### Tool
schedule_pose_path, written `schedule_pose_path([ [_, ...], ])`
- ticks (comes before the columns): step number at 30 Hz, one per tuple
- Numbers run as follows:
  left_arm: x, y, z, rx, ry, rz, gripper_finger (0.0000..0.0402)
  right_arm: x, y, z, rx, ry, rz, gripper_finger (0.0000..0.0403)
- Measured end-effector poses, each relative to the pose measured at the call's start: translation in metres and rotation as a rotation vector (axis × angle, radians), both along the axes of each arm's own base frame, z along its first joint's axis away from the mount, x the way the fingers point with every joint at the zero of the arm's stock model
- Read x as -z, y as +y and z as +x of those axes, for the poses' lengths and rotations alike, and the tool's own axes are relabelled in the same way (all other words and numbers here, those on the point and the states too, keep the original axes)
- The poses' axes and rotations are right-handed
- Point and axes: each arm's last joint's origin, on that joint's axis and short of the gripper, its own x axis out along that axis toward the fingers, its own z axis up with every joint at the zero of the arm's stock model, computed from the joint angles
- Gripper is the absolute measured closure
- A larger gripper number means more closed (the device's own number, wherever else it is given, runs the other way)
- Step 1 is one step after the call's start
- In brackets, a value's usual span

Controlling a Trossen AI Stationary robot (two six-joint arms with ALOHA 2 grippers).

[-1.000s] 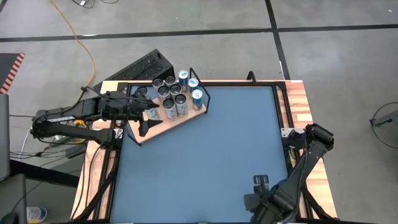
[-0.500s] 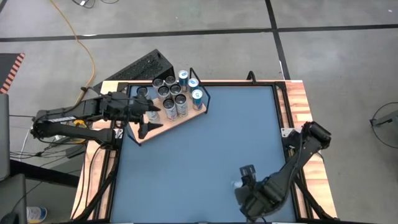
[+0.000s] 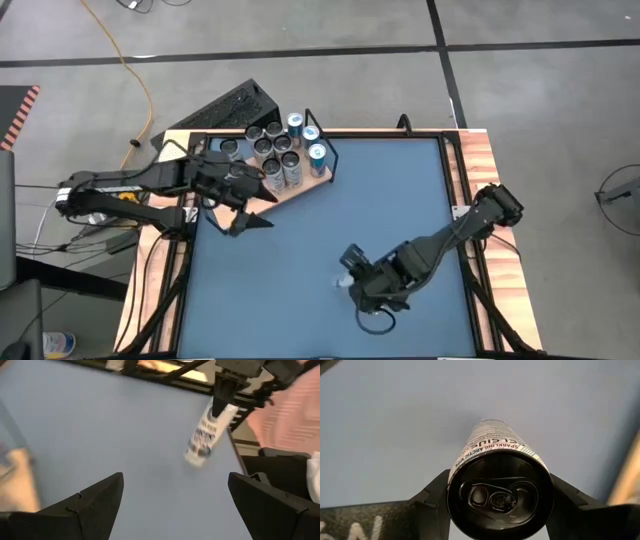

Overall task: Place canned beverage on shelf
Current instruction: Put the white and blue soda can on the shelf aligned with the other white and blue soda cans

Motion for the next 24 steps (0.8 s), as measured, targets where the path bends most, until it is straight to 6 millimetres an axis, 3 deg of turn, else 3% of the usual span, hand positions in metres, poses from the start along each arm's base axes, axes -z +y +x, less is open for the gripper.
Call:
schedule_pose_path([
  [4,0.006,-0.008,0.027,0.154,-0.061,-0.031,0.0056,-0.028,-0.006,0.01,-0.073,-0.114,-0.011,0.0189],
  [10,0.012,-0.02,0.062,0.439,-0.2,-0.12,0.0056,-0.059,-0.005,0.009,-0.131,-0.232,-0.055,0.0189],
  [17,0.031,-0.02,0.085,0.524,-0.182,-0.171,0.0056,-0.071,0.01,0.006,-0.239,-0.318,-0.075,0.0189],
  [24,0.044,-0.031,0.109,0.626,-0.23,-0.25,0.0056,-0.075,0.004,0.014,-0.228,-0.366,-0.072,0.0189],
])
